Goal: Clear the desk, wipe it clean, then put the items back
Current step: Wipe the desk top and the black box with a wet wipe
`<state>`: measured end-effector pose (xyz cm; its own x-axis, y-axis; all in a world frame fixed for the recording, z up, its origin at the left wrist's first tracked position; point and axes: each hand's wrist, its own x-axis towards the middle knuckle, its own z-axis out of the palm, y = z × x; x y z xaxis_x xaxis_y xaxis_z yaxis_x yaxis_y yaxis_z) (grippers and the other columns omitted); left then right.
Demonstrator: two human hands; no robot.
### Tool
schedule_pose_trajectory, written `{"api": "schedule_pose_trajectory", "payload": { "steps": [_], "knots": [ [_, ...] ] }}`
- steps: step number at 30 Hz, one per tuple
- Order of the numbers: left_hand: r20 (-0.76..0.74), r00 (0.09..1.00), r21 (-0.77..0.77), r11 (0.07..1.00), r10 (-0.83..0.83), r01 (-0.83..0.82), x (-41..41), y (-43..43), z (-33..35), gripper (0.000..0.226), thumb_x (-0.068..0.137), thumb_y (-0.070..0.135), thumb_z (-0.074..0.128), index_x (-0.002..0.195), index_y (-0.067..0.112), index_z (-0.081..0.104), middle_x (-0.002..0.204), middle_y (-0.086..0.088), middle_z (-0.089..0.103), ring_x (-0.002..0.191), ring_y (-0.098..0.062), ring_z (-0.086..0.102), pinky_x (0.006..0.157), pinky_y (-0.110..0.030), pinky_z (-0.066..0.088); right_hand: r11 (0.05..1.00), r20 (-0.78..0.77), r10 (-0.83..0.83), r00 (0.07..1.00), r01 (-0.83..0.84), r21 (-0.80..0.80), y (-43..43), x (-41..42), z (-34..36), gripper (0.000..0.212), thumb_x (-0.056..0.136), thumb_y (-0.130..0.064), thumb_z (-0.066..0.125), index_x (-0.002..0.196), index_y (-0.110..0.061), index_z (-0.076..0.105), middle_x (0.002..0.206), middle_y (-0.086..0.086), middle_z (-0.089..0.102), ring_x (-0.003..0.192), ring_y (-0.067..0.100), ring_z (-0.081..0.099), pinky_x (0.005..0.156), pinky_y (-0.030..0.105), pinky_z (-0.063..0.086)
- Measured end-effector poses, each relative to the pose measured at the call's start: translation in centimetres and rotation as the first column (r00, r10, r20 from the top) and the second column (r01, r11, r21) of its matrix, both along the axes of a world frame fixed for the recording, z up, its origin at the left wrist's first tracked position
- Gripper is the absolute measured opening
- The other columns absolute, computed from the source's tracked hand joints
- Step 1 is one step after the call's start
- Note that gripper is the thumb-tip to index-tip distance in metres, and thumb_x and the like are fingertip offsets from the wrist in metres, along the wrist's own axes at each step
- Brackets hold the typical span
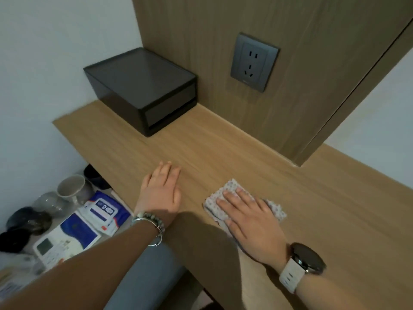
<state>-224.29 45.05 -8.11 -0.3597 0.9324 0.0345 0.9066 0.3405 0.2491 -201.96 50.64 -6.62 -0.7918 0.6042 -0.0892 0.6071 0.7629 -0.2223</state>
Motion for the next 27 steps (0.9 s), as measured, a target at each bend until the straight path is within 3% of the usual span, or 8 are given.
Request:
{"api": "schedule_pose_trajectory", "payload": {
  "steps": [3, 6, 10, 13, 15, 19, 25, 27],
  "knots": [
    [-0.012, 1.000, -0.040, 0.999, -0.011, 0.010, -0.1, 0.1, -0.4, 0.086, 0.070, 0.045, -0.004, 0.146, 0.021, 0.029, 0.154, -0.001, 0.023, 0.144, -0.016, 0.012, 0.115, -0.036, 0.005, 0.985, 0.055, -0.151, 0.987, 0.155, -0.077, 5.6, 0.7, -0.5, 0.055, 0.095, -0.050, 0.004, 0.148, -0.039, 0.013, 0.157, -0.017, 0.005, 0.145, 0.010, 0.003, 0.115, 0.036, 0.005],
    [-0.013, 1.000, -0.049, 0.999, 0.000, -0.001, -0.3, 0.2, -0.6, 0.089, 0.067, 0.046, -0.005, 0.146, 0.021, 0.029, 0.155, -0.001, 0.022, 0.144, -0.015, 0.011, 0.115, -0.032, 0.002, 0.913, 0.076, -0.404, 0.912, 0.407, -0.026, 11.7, -0.7, -0.5, 0.049, 0.101, -0.041, 0.016, 0.149, -0.032, 0.016, 0.159, -0.008, 0.008, 0.146, 0.017, 0.006, 0.117, 0.043, 0.009],
    [0.047, 0.999, 0.030, 0.999, 0.008, -0.010, -0.4, 0.0, -0.8, 0.083, 0.072, 0.043, 0.005, 0.139, 0.013, 0.043, 0.148, -0.007, 0.036, 0.141, -0.020, 0.024, 0.114, -0.033, 0.008, 0.995, 0.085, -0.070, 0.994, 0.075, -0.064, 6.0, -1.9, -1.0, 0.058, 0.093, -0.050, 0.008, 0.149, -0.037, 0.012, 0.158, -0.010, 0.008, 0.146, 0.015, 0.005, 0.115, 0.044, 0.009],
    [0.067, 0.998, 0.044, 0.999, -0.014, 0.011, -0.6, -0.1, -0.8, 0.078, 0.075, 0.042, 0.011, 0.135, 0.009, 0.048, 0.142, -0.009, 0.044, 0.137, -0.023, 0.032, 0.111, -0.033, 0.010, 0.976, -0.047, 0.210, 0.977, -0.212, -0.050, 0.7, -0.1, -0.8, 0.051, 0.092, -0.046, 0.027, 0.141, -0.038, 0.032, 0.150, -0.010, 0.034, 0.140, 0.018, 0.030, 0.106, 0.046, 0.030],
    [0.075, 0.997, 0.065, 0.998, -0.017, 0.012, -0.6, -0.2, -0.7, 0.076, 0.076, 0.041, 0.012, 0.134, 0.009, 0.049, 0.141, -0.009, 0.046, 0.136, -0.023, 0.034, 0.111, -0.033, 0.013, 0.982, -0.034, 0.180, 0.983, -0.182, -0.044, 3.1, -0.4, -1.5, 0.050, 0.094, -0.045, 0.025, 0.144, -0.038, 0.028, 0.153, -0.010, 0.029, 0.142, 0.017, 0.024, 0.110, 0.049, 0.024],
    [0.088, 0.996, 0.054, 0.998, -0.031, 0.027, -0.6, -0.2, -0.8, 0.078, 0.074, 0.042, 0.010, 0.135, 0.011, 0.048, 0.143, -0.006, 0.044, 0.138, -0.020, 0.032, 0.110, -0.029, 0.008, 0.933, 0.038, -0.352, 0.935, 0.354, -0.066, 8.6, -3.5, -0.9, 0.049, 0.101, -0.040, 0.017, 0.149, -0.035, 0.013, 0.159, -0.010, 0.006, 0.146, 0.016, 0.003, 0.116, 0.044, 0.007],
    [0.094, 0.993, 0.073, 0.995, -0.071, 0.064, -1.2, 0.0, -0.9, 0.071, 0.074, 0.037, 0.019, 0.127, 0.007, 0.056, 0.133, -0.012, 0.054, 0.130, -0.025, 0.043, 0.109, -0.039, 0.022, 0.993, -0.006, 0.114, 0.993, -0.114, -0.019, -1.2, -2.7, -0.5, 0.050, 0.097, -0.041, 0.025, 0.147, -0.038, 0.021, 0.156, -0.013, 0.017, 0.145, 0.013, 0.011, 0.114, 0.043, 0.016],
    [0.081, 0.993, 0.071, 0.994, -0.088, 0.082, -0.9, -0.1, -0.8, 0.071, 0.075, 0.038, 0.018, 0.128, 0.009, 0.055, 0.135, -0.010, 0.053, 0.131, -0.024, 0.042, 0.110, -0.040, 0.024, 0.992, 0.022, 0.076, 0.997, -0.074, -0.100, 1.0, -1.2, -0.3, 0.051, 0.098, -0.042, 0.018, 0.148, -0.039, 0.015, 0.157, -0.015, 0.010, 0.146, 0.011, 0.003, 0.115, 0.040, 0.006]
  ]
}}
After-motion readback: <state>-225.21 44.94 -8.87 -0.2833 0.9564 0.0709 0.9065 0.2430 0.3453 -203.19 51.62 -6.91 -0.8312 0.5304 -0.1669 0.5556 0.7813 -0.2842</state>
